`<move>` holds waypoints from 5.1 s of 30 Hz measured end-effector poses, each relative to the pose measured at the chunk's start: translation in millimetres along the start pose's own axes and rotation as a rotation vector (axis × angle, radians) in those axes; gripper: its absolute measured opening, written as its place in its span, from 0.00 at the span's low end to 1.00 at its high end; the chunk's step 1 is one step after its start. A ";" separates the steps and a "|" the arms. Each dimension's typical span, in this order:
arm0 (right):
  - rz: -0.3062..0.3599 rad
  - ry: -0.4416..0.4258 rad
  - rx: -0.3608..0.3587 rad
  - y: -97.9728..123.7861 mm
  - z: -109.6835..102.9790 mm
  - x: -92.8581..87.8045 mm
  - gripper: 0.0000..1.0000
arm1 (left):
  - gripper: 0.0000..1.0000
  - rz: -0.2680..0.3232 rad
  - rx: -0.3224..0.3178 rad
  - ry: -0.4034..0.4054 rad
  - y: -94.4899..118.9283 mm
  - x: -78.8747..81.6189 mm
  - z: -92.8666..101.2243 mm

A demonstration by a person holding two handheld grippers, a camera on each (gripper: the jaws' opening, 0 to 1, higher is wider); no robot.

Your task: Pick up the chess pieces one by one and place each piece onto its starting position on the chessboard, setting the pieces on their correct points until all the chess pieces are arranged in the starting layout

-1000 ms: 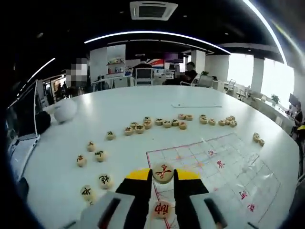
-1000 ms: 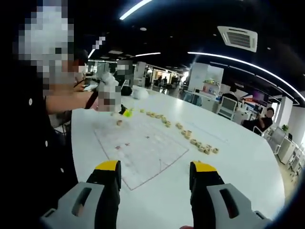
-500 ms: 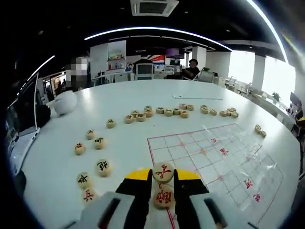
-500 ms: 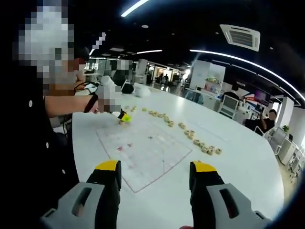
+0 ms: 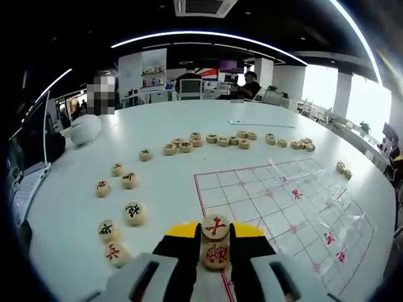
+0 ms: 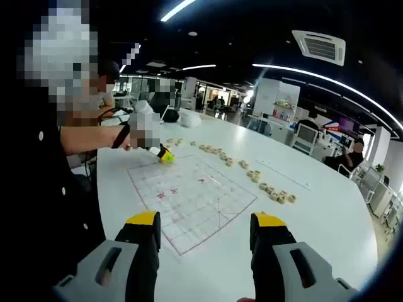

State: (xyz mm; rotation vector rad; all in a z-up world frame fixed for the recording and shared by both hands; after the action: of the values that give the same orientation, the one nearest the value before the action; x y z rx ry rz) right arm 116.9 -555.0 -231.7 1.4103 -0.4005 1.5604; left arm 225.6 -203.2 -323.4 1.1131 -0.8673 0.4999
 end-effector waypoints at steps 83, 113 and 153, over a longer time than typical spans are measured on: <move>-0.093 -0.154 -0.240 59.2 28.6 -45.1 0.58 | 0.44 -0.315 -0.555 -0.794 -163.9 155.1 118.7; -0.122 -0.172 -0.249 60.2 25.6 -50.4 0.57 | 0.30 -0.429 -0.590 -0.676 -223.4 146.0 121.0; 0.003 -0.052 -0.051 8.2 2.7 0.4 0.57 | 0.21 -0.122 -0.450 -0.494 -6.3 140.4 63.2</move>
State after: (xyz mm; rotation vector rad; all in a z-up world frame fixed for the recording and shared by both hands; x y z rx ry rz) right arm 112.0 -560.9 -227.7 1.4137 -0.4705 1.5078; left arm 290.5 -273.1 -202.4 0.8714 -1.2580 -0.0866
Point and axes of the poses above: the point that each gripper's makers call its tool centre point, and the gripper's own axes: y roughly backward along the fingers, z roughly to its right, x roughly out of its top, the point moved 7 cm from there along y, roughly backward along the fingers, and after that the axes turned 13 degrees about -x, right-handed, at the moved point
